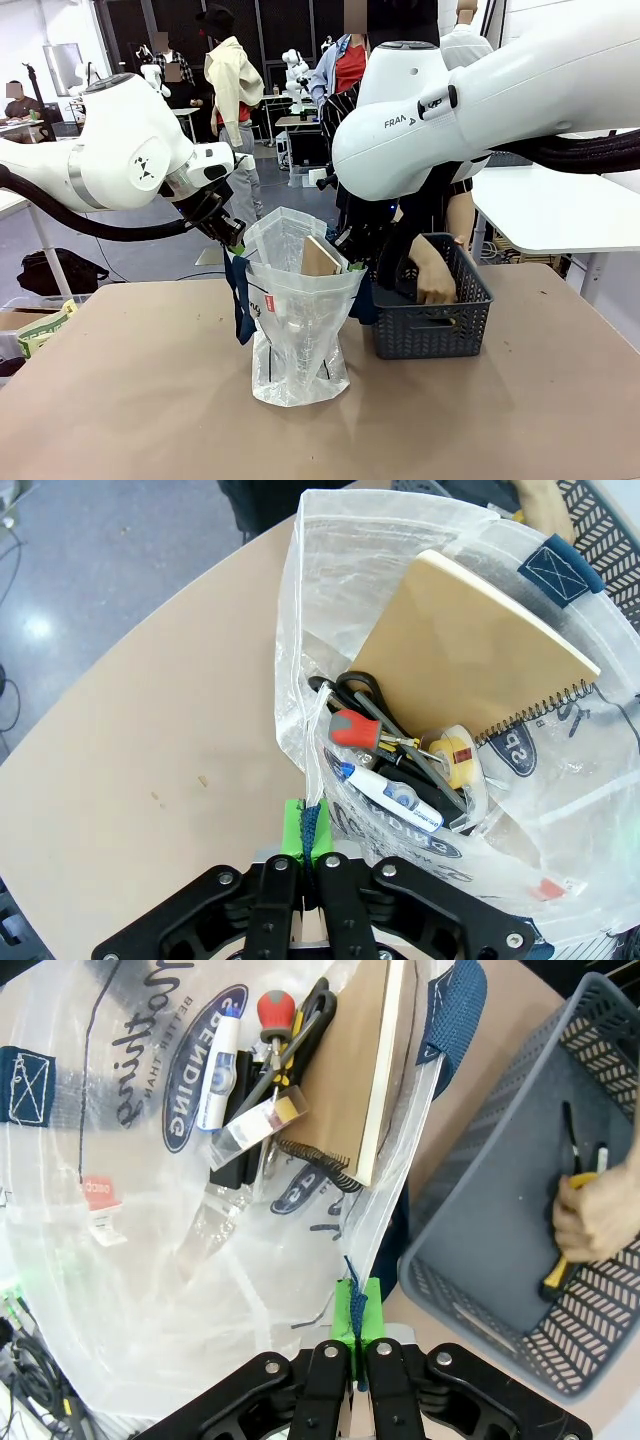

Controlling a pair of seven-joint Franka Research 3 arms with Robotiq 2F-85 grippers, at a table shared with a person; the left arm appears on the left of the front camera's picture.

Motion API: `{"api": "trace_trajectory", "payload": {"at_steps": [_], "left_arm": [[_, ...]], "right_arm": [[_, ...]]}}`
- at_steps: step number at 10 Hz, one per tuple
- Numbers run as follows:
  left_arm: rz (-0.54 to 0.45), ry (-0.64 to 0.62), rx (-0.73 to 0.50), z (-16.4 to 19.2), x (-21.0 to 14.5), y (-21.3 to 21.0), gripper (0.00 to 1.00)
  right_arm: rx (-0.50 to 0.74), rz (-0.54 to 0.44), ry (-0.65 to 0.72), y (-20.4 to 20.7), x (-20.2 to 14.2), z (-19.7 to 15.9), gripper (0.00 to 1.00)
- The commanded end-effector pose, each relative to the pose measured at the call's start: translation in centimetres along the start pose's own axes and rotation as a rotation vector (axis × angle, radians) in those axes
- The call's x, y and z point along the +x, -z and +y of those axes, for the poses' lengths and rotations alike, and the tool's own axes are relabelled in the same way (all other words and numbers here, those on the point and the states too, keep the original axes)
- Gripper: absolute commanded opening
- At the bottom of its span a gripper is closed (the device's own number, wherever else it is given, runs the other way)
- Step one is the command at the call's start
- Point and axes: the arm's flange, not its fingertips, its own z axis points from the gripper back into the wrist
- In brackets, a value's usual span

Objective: Transfer purchased items from the store into the shopping bag.
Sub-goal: Move the Reusable shopping bag to the right side of the table.

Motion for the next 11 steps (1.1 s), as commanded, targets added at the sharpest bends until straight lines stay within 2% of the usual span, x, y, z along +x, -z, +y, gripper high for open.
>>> {"api": "trace_trajectory", "payload": {"at_steps": [1, 11], "left_arm": [[-0.008, -0.001, 0.004, 0.19, 0.06, -0.11, 0.00], [-0.008, -0.001, 0.004, 0.19, 0.06, -0.11, 0.00]], "right_arm": [[0.003, -0.008, 0.004, -0.16, -0.34, -0.10, 0.00], [0.003, -0.008, 0.004, -0.16, -0.34, -0.10, 0.00]]}}
